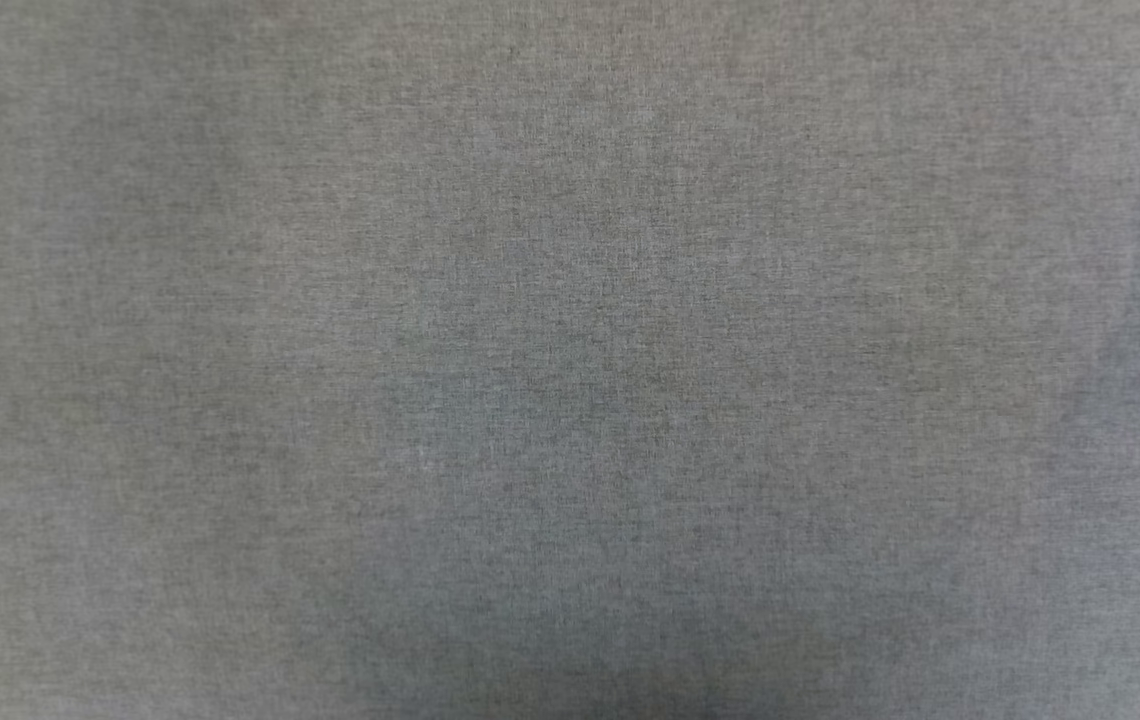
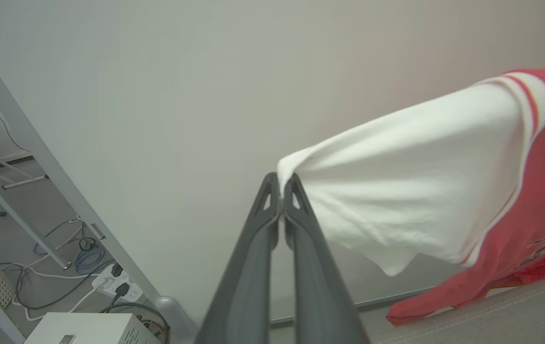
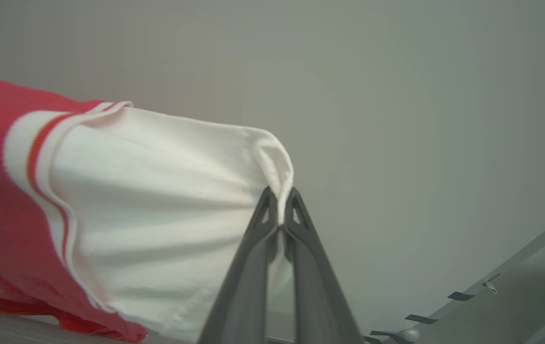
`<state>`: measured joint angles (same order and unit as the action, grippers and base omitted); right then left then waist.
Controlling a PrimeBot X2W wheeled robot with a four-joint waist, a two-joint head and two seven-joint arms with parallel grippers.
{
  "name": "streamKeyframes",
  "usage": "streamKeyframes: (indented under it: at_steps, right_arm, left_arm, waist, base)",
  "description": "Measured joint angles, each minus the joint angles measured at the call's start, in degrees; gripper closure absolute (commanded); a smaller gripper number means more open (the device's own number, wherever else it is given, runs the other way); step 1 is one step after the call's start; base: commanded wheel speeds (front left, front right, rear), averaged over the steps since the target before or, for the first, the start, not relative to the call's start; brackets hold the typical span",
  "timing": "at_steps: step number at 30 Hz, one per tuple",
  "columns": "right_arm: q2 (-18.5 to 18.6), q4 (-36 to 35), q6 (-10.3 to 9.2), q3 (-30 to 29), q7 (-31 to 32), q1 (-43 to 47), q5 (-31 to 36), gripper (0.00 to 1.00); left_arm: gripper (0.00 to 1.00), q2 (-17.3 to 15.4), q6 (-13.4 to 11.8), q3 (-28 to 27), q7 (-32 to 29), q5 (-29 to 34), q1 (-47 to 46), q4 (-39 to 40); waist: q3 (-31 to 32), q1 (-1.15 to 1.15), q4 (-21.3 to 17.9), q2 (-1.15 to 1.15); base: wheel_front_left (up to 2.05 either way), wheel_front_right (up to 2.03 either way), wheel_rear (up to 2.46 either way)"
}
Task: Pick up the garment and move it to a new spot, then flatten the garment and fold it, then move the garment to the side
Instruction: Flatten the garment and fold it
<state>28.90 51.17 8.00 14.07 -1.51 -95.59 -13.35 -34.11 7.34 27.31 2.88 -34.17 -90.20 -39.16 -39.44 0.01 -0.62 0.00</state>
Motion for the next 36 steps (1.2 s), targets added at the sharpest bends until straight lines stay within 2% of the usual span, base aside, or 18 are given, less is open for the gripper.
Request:
streamKeyframes:
  at_steps: [5,9,16,25,36]
  right_arm:
    - [-0.68,0.97,-0.03,3.1,-1.58,9.09,-3.68,1.0]
    - [-0.41,-0.16,-0.03,6.79,-1.76,17.36,-7.57,1.0]
    - [2.74,-4.68,-0.03,10.4,-1.27,33.73,-17.02,1.0]
    - [7.81,-14.8,-0.03,14.91,1.75,55.64,-30.08,1.0]
    - [13.5,-20.13,-0.03,17.58,0.73,70.75,-32.12,1.0]
  left_arm:
    - [1.0,1.94,0.0,4.49,3.53,-2.68,10.55,-0.79]
    - [1.0,2.26,0.0,6.89,5.42,-5.23,19.02,-0.67]
    - [1.0,3.38,0.0,9.69,6.72,-9.87,34.4,0.32]
    - [1.0,4.43,-0.12,12.67,4.78,-14.47,52.11,3.91]
    - [1.0,3.34,-2.7,14.84,4.12,-15.64,63.88,6.38]
  waist:
    - [3.08,-0.01,0.41,0.0]
    - [6.15,-0.01,0.7,0.0]
    - [12.61,-0.02,1.25,0.0]
    - [21.12,-0.02,1.82,0.0]
    - [29.54,-0.02,2.1,0.0]
  base:
    - [0.0,0.0,0.0]
    - [0.0,0.0,0.0]
    - [0.0,0.0,0.0]
    - [0.0,0.0,0.0]
    - [0.0,0.0,0.0]
